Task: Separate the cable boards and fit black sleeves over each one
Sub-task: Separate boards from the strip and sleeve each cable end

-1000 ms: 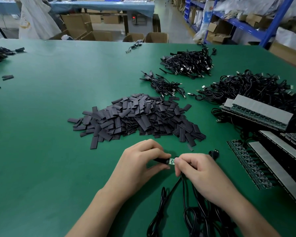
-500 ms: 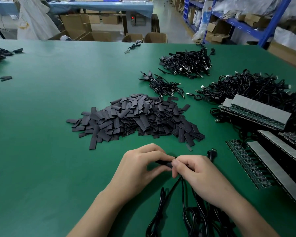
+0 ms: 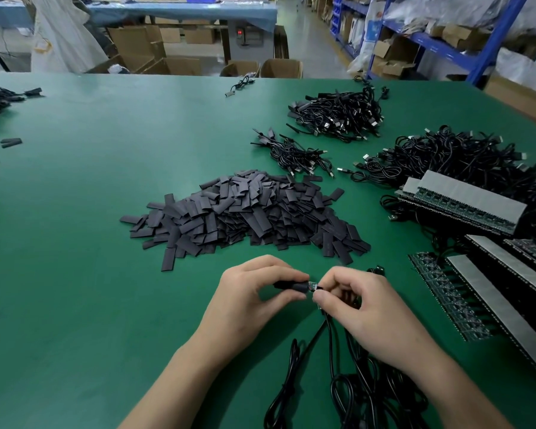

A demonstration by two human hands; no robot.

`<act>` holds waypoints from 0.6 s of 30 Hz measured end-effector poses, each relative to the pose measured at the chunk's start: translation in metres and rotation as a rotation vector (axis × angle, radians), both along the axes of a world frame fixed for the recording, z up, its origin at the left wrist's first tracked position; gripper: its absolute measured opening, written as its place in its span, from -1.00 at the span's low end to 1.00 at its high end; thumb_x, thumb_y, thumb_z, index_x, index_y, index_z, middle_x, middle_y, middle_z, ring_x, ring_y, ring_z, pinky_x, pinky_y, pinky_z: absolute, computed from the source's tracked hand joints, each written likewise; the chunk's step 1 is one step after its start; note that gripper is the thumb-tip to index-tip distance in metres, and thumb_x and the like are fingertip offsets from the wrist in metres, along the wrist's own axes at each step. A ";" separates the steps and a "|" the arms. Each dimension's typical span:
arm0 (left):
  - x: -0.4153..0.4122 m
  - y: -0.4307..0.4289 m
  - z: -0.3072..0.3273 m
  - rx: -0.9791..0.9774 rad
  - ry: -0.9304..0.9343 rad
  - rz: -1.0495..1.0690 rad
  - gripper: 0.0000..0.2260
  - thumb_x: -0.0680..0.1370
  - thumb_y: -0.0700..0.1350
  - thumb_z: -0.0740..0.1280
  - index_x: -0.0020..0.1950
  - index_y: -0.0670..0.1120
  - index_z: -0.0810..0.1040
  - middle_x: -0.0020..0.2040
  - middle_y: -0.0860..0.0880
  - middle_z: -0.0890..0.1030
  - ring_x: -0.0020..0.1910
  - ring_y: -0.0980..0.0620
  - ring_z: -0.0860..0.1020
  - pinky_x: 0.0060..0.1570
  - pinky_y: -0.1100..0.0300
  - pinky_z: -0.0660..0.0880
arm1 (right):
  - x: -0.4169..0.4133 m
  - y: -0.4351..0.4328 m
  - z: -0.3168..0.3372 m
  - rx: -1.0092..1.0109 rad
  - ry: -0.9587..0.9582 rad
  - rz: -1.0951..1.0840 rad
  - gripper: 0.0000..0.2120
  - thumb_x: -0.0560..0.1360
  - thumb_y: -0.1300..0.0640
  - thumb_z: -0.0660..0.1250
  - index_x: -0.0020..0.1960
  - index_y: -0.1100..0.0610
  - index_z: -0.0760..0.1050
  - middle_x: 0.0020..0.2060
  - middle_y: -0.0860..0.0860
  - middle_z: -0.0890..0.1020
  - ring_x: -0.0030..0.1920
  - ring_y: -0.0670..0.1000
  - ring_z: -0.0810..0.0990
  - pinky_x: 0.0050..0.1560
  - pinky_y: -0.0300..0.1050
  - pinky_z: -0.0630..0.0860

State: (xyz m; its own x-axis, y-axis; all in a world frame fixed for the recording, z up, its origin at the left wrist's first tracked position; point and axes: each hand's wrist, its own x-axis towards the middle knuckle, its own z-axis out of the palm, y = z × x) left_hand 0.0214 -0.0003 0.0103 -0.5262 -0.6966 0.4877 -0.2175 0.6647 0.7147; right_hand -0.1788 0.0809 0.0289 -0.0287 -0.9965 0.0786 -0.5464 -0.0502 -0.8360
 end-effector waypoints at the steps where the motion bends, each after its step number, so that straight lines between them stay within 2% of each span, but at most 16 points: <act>1: -0.001 0.001 -0.001 -0.006 -0.009 -0.016 -0.83 0.48 -0.11 0.55 0.06 -0.09 0.75 -0.03 0.09 0.68 -0.04 0.16 0.66 0.01 0.16 0.61 | 0.001 0.000 -0.001 0.011 -0.002 0.009 -0.85 0.57 0.03 0.42 -0.17 -0.04 0.57 -0.41 -0.10 0.52 -0.39 -0.17 0.41 -0.33 -0.23 0.35; 8: -0.002 0.001 -0.004 -0.050 -0.036 -0.047 -0.82 0.51 -0.08 0.53 0.09 -0.05 0.74 -0.02 0.10 0.66 -0.03 0.17 0.65 0.01 0.19 0.60 | 0.000 -0.001 -0.003 0.039 0.006 0.022 -0.85 0.57 0.02 0.43 -0.18 -0.04 0.60 -0.42 -0.16 0.53 -0.39 -0.19 0.41 -0.33 -0.28 0.34; 12: -0.005 0.003 -0.001 -0.052 0.059 0.073 -0.73 0.47 -0.08 0.56 0.16 -0.05 0.72 0.02 0.12 0.67 0.00 0.14 0.65 0.02 0.24 0.57 | -0.002 -0.004 -0.002 0.037 -0.100 0.022 -0.88 0.55 -0.08 0.39 -0.11 -0.09 0.64 -0.37 -0.11 0.59 -0.32 -0.10 0.53 -0.19 -0.07 0.47; 15: -0.004 0.002 0.001 -0.013 0.158 0.182 -0.69 0.43 -0.11 0.57 0.17 -0.07 0.71 -0.02 0.10 0.68 -0.09 0.12 0.67 -0.04 0.30 0.57 | -0.003 -0.004 -0.001 0.041 -0.210 0.013 -0.74 0.48 -0.22 0.32 -0.05 -0.08 0.68 -0.33 -0.01 0.64 -0.21 0.12 0.61 -0.06 0.16 0.54; 16: -0.004 0.001 0.001 -0.001 0.176 0.206 -0.71 0.43 -0.13 0.57 0.14 -0.08 0.72 -0.04 0.10 0.69 -0.12 0.12 0.68 -0.04 0.33 0.56 | -0.003 -0.004 -0.001 0.040 -0.228 0.011 -0.72 0.47 -0.22 0.31 -0.04 -0.08 0.68 -0.32 0.01 0.65 -0.19 0.15 0.62 -0.06 0.19 0.54; 18: -0.003 0.002 0.001 -0.008 0.177 0.231 -0.78 0.45 -0.14 0.55 0.08 -0.08 0.74 -0.08 0.11 0.71 -0.12 0.14 0.68 -0.05 0.36 0.55 | -0.003 -0.005 -0.004 0.045 -0.241 0.010 -0.75 0.50 -0.19 0.31 -0.04 -0.08 0.69 -0.33 0.01 0.65 -0.22 0.08 0.61 -0.10 0.10 0.53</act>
